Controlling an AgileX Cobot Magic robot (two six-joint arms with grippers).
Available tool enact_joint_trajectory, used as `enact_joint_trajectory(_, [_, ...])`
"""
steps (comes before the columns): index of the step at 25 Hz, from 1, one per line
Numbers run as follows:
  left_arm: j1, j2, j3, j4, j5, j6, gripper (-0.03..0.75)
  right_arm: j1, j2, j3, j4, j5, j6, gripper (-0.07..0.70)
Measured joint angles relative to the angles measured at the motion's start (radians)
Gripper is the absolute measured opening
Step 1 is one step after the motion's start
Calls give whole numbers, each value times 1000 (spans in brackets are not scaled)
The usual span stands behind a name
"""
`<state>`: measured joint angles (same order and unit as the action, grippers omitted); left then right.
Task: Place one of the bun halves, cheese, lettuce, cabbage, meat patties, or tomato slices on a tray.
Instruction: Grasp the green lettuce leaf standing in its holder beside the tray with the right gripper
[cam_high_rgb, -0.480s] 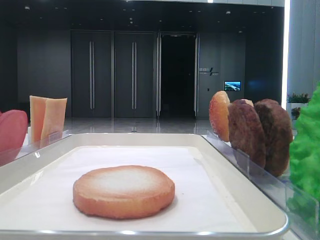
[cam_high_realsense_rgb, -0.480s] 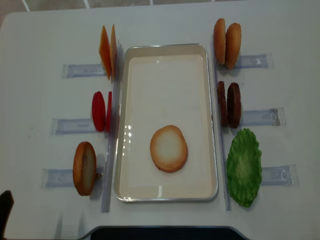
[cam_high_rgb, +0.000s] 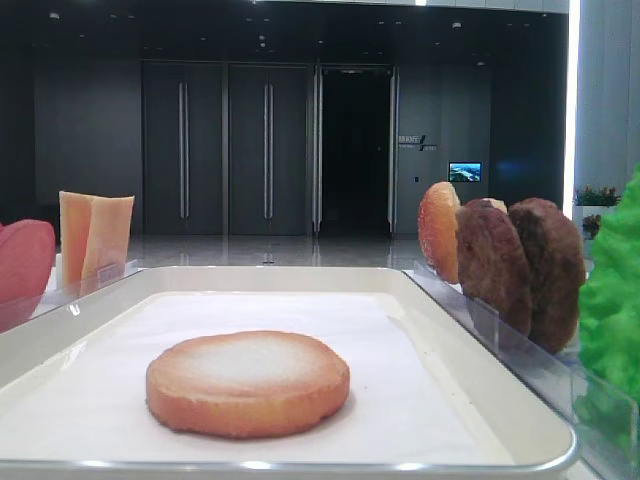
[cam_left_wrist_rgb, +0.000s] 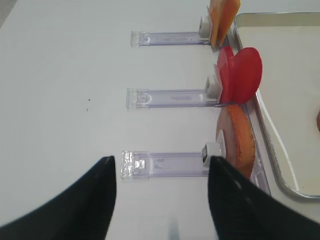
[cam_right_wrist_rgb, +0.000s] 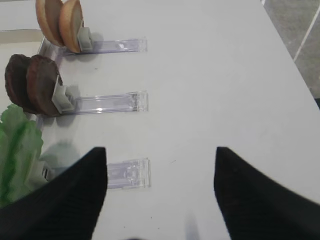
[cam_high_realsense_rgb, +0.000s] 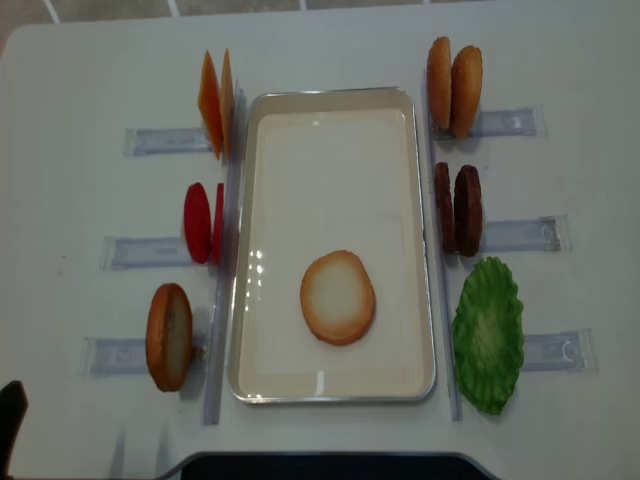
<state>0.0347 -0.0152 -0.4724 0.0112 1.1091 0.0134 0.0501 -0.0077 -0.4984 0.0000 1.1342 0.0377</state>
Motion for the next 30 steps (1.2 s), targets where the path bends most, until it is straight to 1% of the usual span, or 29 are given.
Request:
enact_joint_trajectory(2, [0,0,0,0,0,0,444,0,21,0,0,0,0,468])
enact_joint_trajectory(6, [0,0,0,0,0,0,442,0,164,-3,0,5,0,468])
enact_joint_trajectory(8, [0,0,0,1,0,0,433,0,261,-16,7,18,0,468])
enact_joint_trajectory(10, [0,0,0,1,0,0,417,0,352,-39,11,44,-12,468])
enact_joint_trajectory(15, [0,0,0,1,0,0,356,0,574,-117,23,86,-38,468])
enact_joint_trajectory(19, [0,0,0,1,0,0,304,0,721,-205,45,88,-64,468])
enact_joint_trajectory(24, [0,0,0,1,0,0,249,0,911,-308,49,88,-71,468])
enact_joint_trajectory(27, [0,0,0,1,0,0,223,0,982,-351,49,88,-71,468])
enact_joint_trajectory(30, [0,0,0,1,0,0,204,0,1018,-367,61,88,-71,468])
